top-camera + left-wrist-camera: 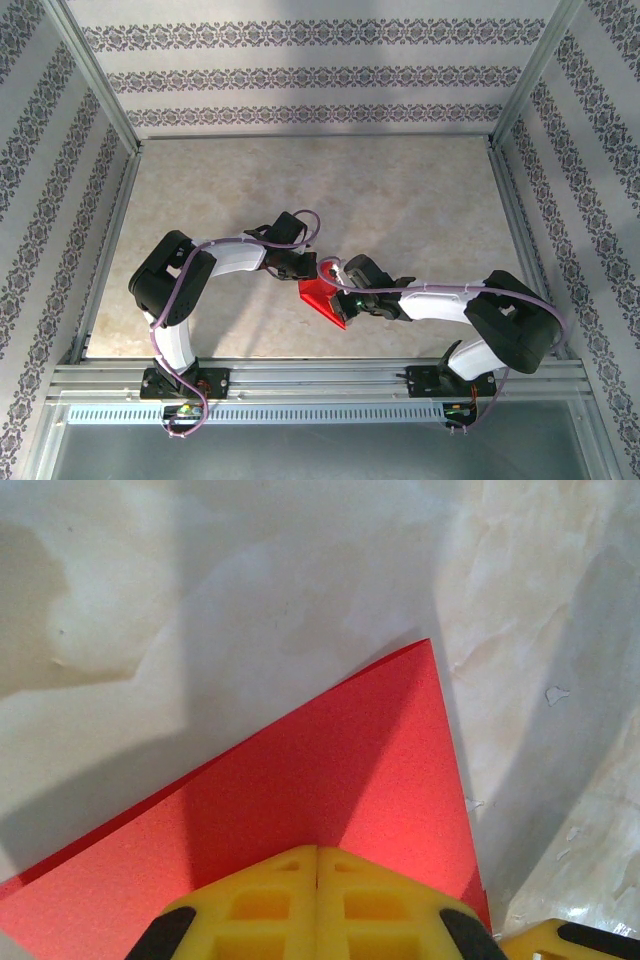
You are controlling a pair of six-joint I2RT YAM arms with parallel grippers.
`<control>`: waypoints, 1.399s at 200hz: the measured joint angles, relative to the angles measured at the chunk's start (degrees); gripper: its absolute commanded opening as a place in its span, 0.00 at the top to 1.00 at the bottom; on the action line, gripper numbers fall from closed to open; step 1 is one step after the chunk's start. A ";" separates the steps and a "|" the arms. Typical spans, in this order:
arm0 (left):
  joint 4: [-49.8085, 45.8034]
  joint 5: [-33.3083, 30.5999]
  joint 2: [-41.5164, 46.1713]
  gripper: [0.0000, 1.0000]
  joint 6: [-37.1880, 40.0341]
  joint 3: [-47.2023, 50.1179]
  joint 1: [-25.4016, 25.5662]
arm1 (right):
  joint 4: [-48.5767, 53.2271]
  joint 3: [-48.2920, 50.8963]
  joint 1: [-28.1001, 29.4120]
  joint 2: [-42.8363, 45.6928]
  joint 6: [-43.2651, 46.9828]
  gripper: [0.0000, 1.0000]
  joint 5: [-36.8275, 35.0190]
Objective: Fold a paper plane with a square sheet of paper (fold left side to right side)
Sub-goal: Perform the third fold on the triangle at the bottom-center of the table.
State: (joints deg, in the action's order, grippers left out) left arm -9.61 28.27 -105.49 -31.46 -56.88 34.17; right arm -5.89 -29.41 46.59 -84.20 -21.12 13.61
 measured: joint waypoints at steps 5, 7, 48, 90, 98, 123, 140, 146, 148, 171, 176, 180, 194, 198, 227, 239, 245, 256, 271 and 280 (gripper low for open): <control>0.00 -0.02 0.00 0.94 0.00 0.00 0.00 | 0.00 0.00 0.02 0.00 0.00 1.00 0.02; 0.00 -0.02 0.00 0.94 0.00 0.00 0.00 | 0.00 0.00 0.02 0.00 -0.02 1.00 0.02; -1.09 -0.87 0.11 0.88 0.02 -0.66 0.22 | -1.18 0.66 0.02 0.04 -0.20 1.00 0.02; -4.83 -3.39 4.31 0.87 0.68 -2.71 -0.46 | -1.64 0.83 0.02 0.04 -0.20 1.00 0.02; -5.03 -3.63 6.25 0.87 0.70 -2.71 -0.85 | -1.68 0.85 0.02 0.04 -0.20 1.00 0.02; -3.78 -4.42 13.73 0.90 0.63 -0.72 -1.68 | -1.68 0.87 0.02 0.04 -0.20 1.00 0.02; -0.90 -4.35 19.21 0.93 0.02 3.96 -1.92 | -1.68 0.87 0.02 0.04 -0.20 1.00 0.02; 0.31 -4.33 21.11 0.93 -0.31 6.21 -1.92 | -1.68 0.87 0.02 0.04 -0.20 1.00 0.02; 0.68 -4.37 21.68 0.93 -0.33 7.02 -1.92 | -1.68 0.87 0.02 0.04 -0.20 1.00 0.02; 4.28 -4.13 27.19 0.93 -2.19 15.50 -1.62 | -1.68 0.87 0.02 0.04 -0.20 0.99 0.02; 5.03 -4.00 28.06 0.93 -2.71 17.09 -1.53 | -1.68 0.87 0.02 0.04 -0.20 0.99 0.02; 5.66 -3.82 28.79 0.93 -3.30 18.29 -1.42 | -1.68 0.87 0.02 0.04 -0.20 0.99 0.02; 7.69 -3.26 30.84 0.93 -4.85 21.90 -0.76 | -1.68 0.87 0.02 0.04 -0.20 0.98 0.02; 8.37 -3.04 31.30 0.93 -5.31 22.80 -0.55 | -1.68 0.87 0.02 0.04 -0.17 0.98 0.02; 13.40 -2.27 31.93 0.93 -8.79 26.43 1.95 | -1.68 0.87 0.02 0.04 -0.20 0.97 0.02; 15.74 -1.79 31.71 0.93 -10.12 27.34 2.97 | -1.68 0.87 0.02 0.04 -0.20 0.97 0.02; 16.76 -1.68 31.34 0.93 -10.82 27.61 3.48 | -1.68 0.87 0.02 0.04 -0.20 0.97 0.02; 18.45 -1.53 30.34 0.93 -11.67 27.76 4.37 | -1.68 0.87 0.02 0.04 -0.20 0.97 0.02; 20.57 -1.46 28.28 0.93 -12.59 27.76 5.60 | -1.68 0.87 0.02 0.04 -0.20 0.97 0.02; 21.68 -1.38 26.93 0.93 -12.90 27.74 6.16 | -1.68 0.87 0.02 0.04 -0.17 0.97 0.02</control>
State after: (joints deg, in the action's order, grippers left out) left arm 12.08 26.89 -78.56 -44.36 -29.15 40.34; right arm -7.57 -28.53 46.61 -84.16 -21.30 13.63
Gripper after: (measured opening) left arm 0.067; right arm 0.055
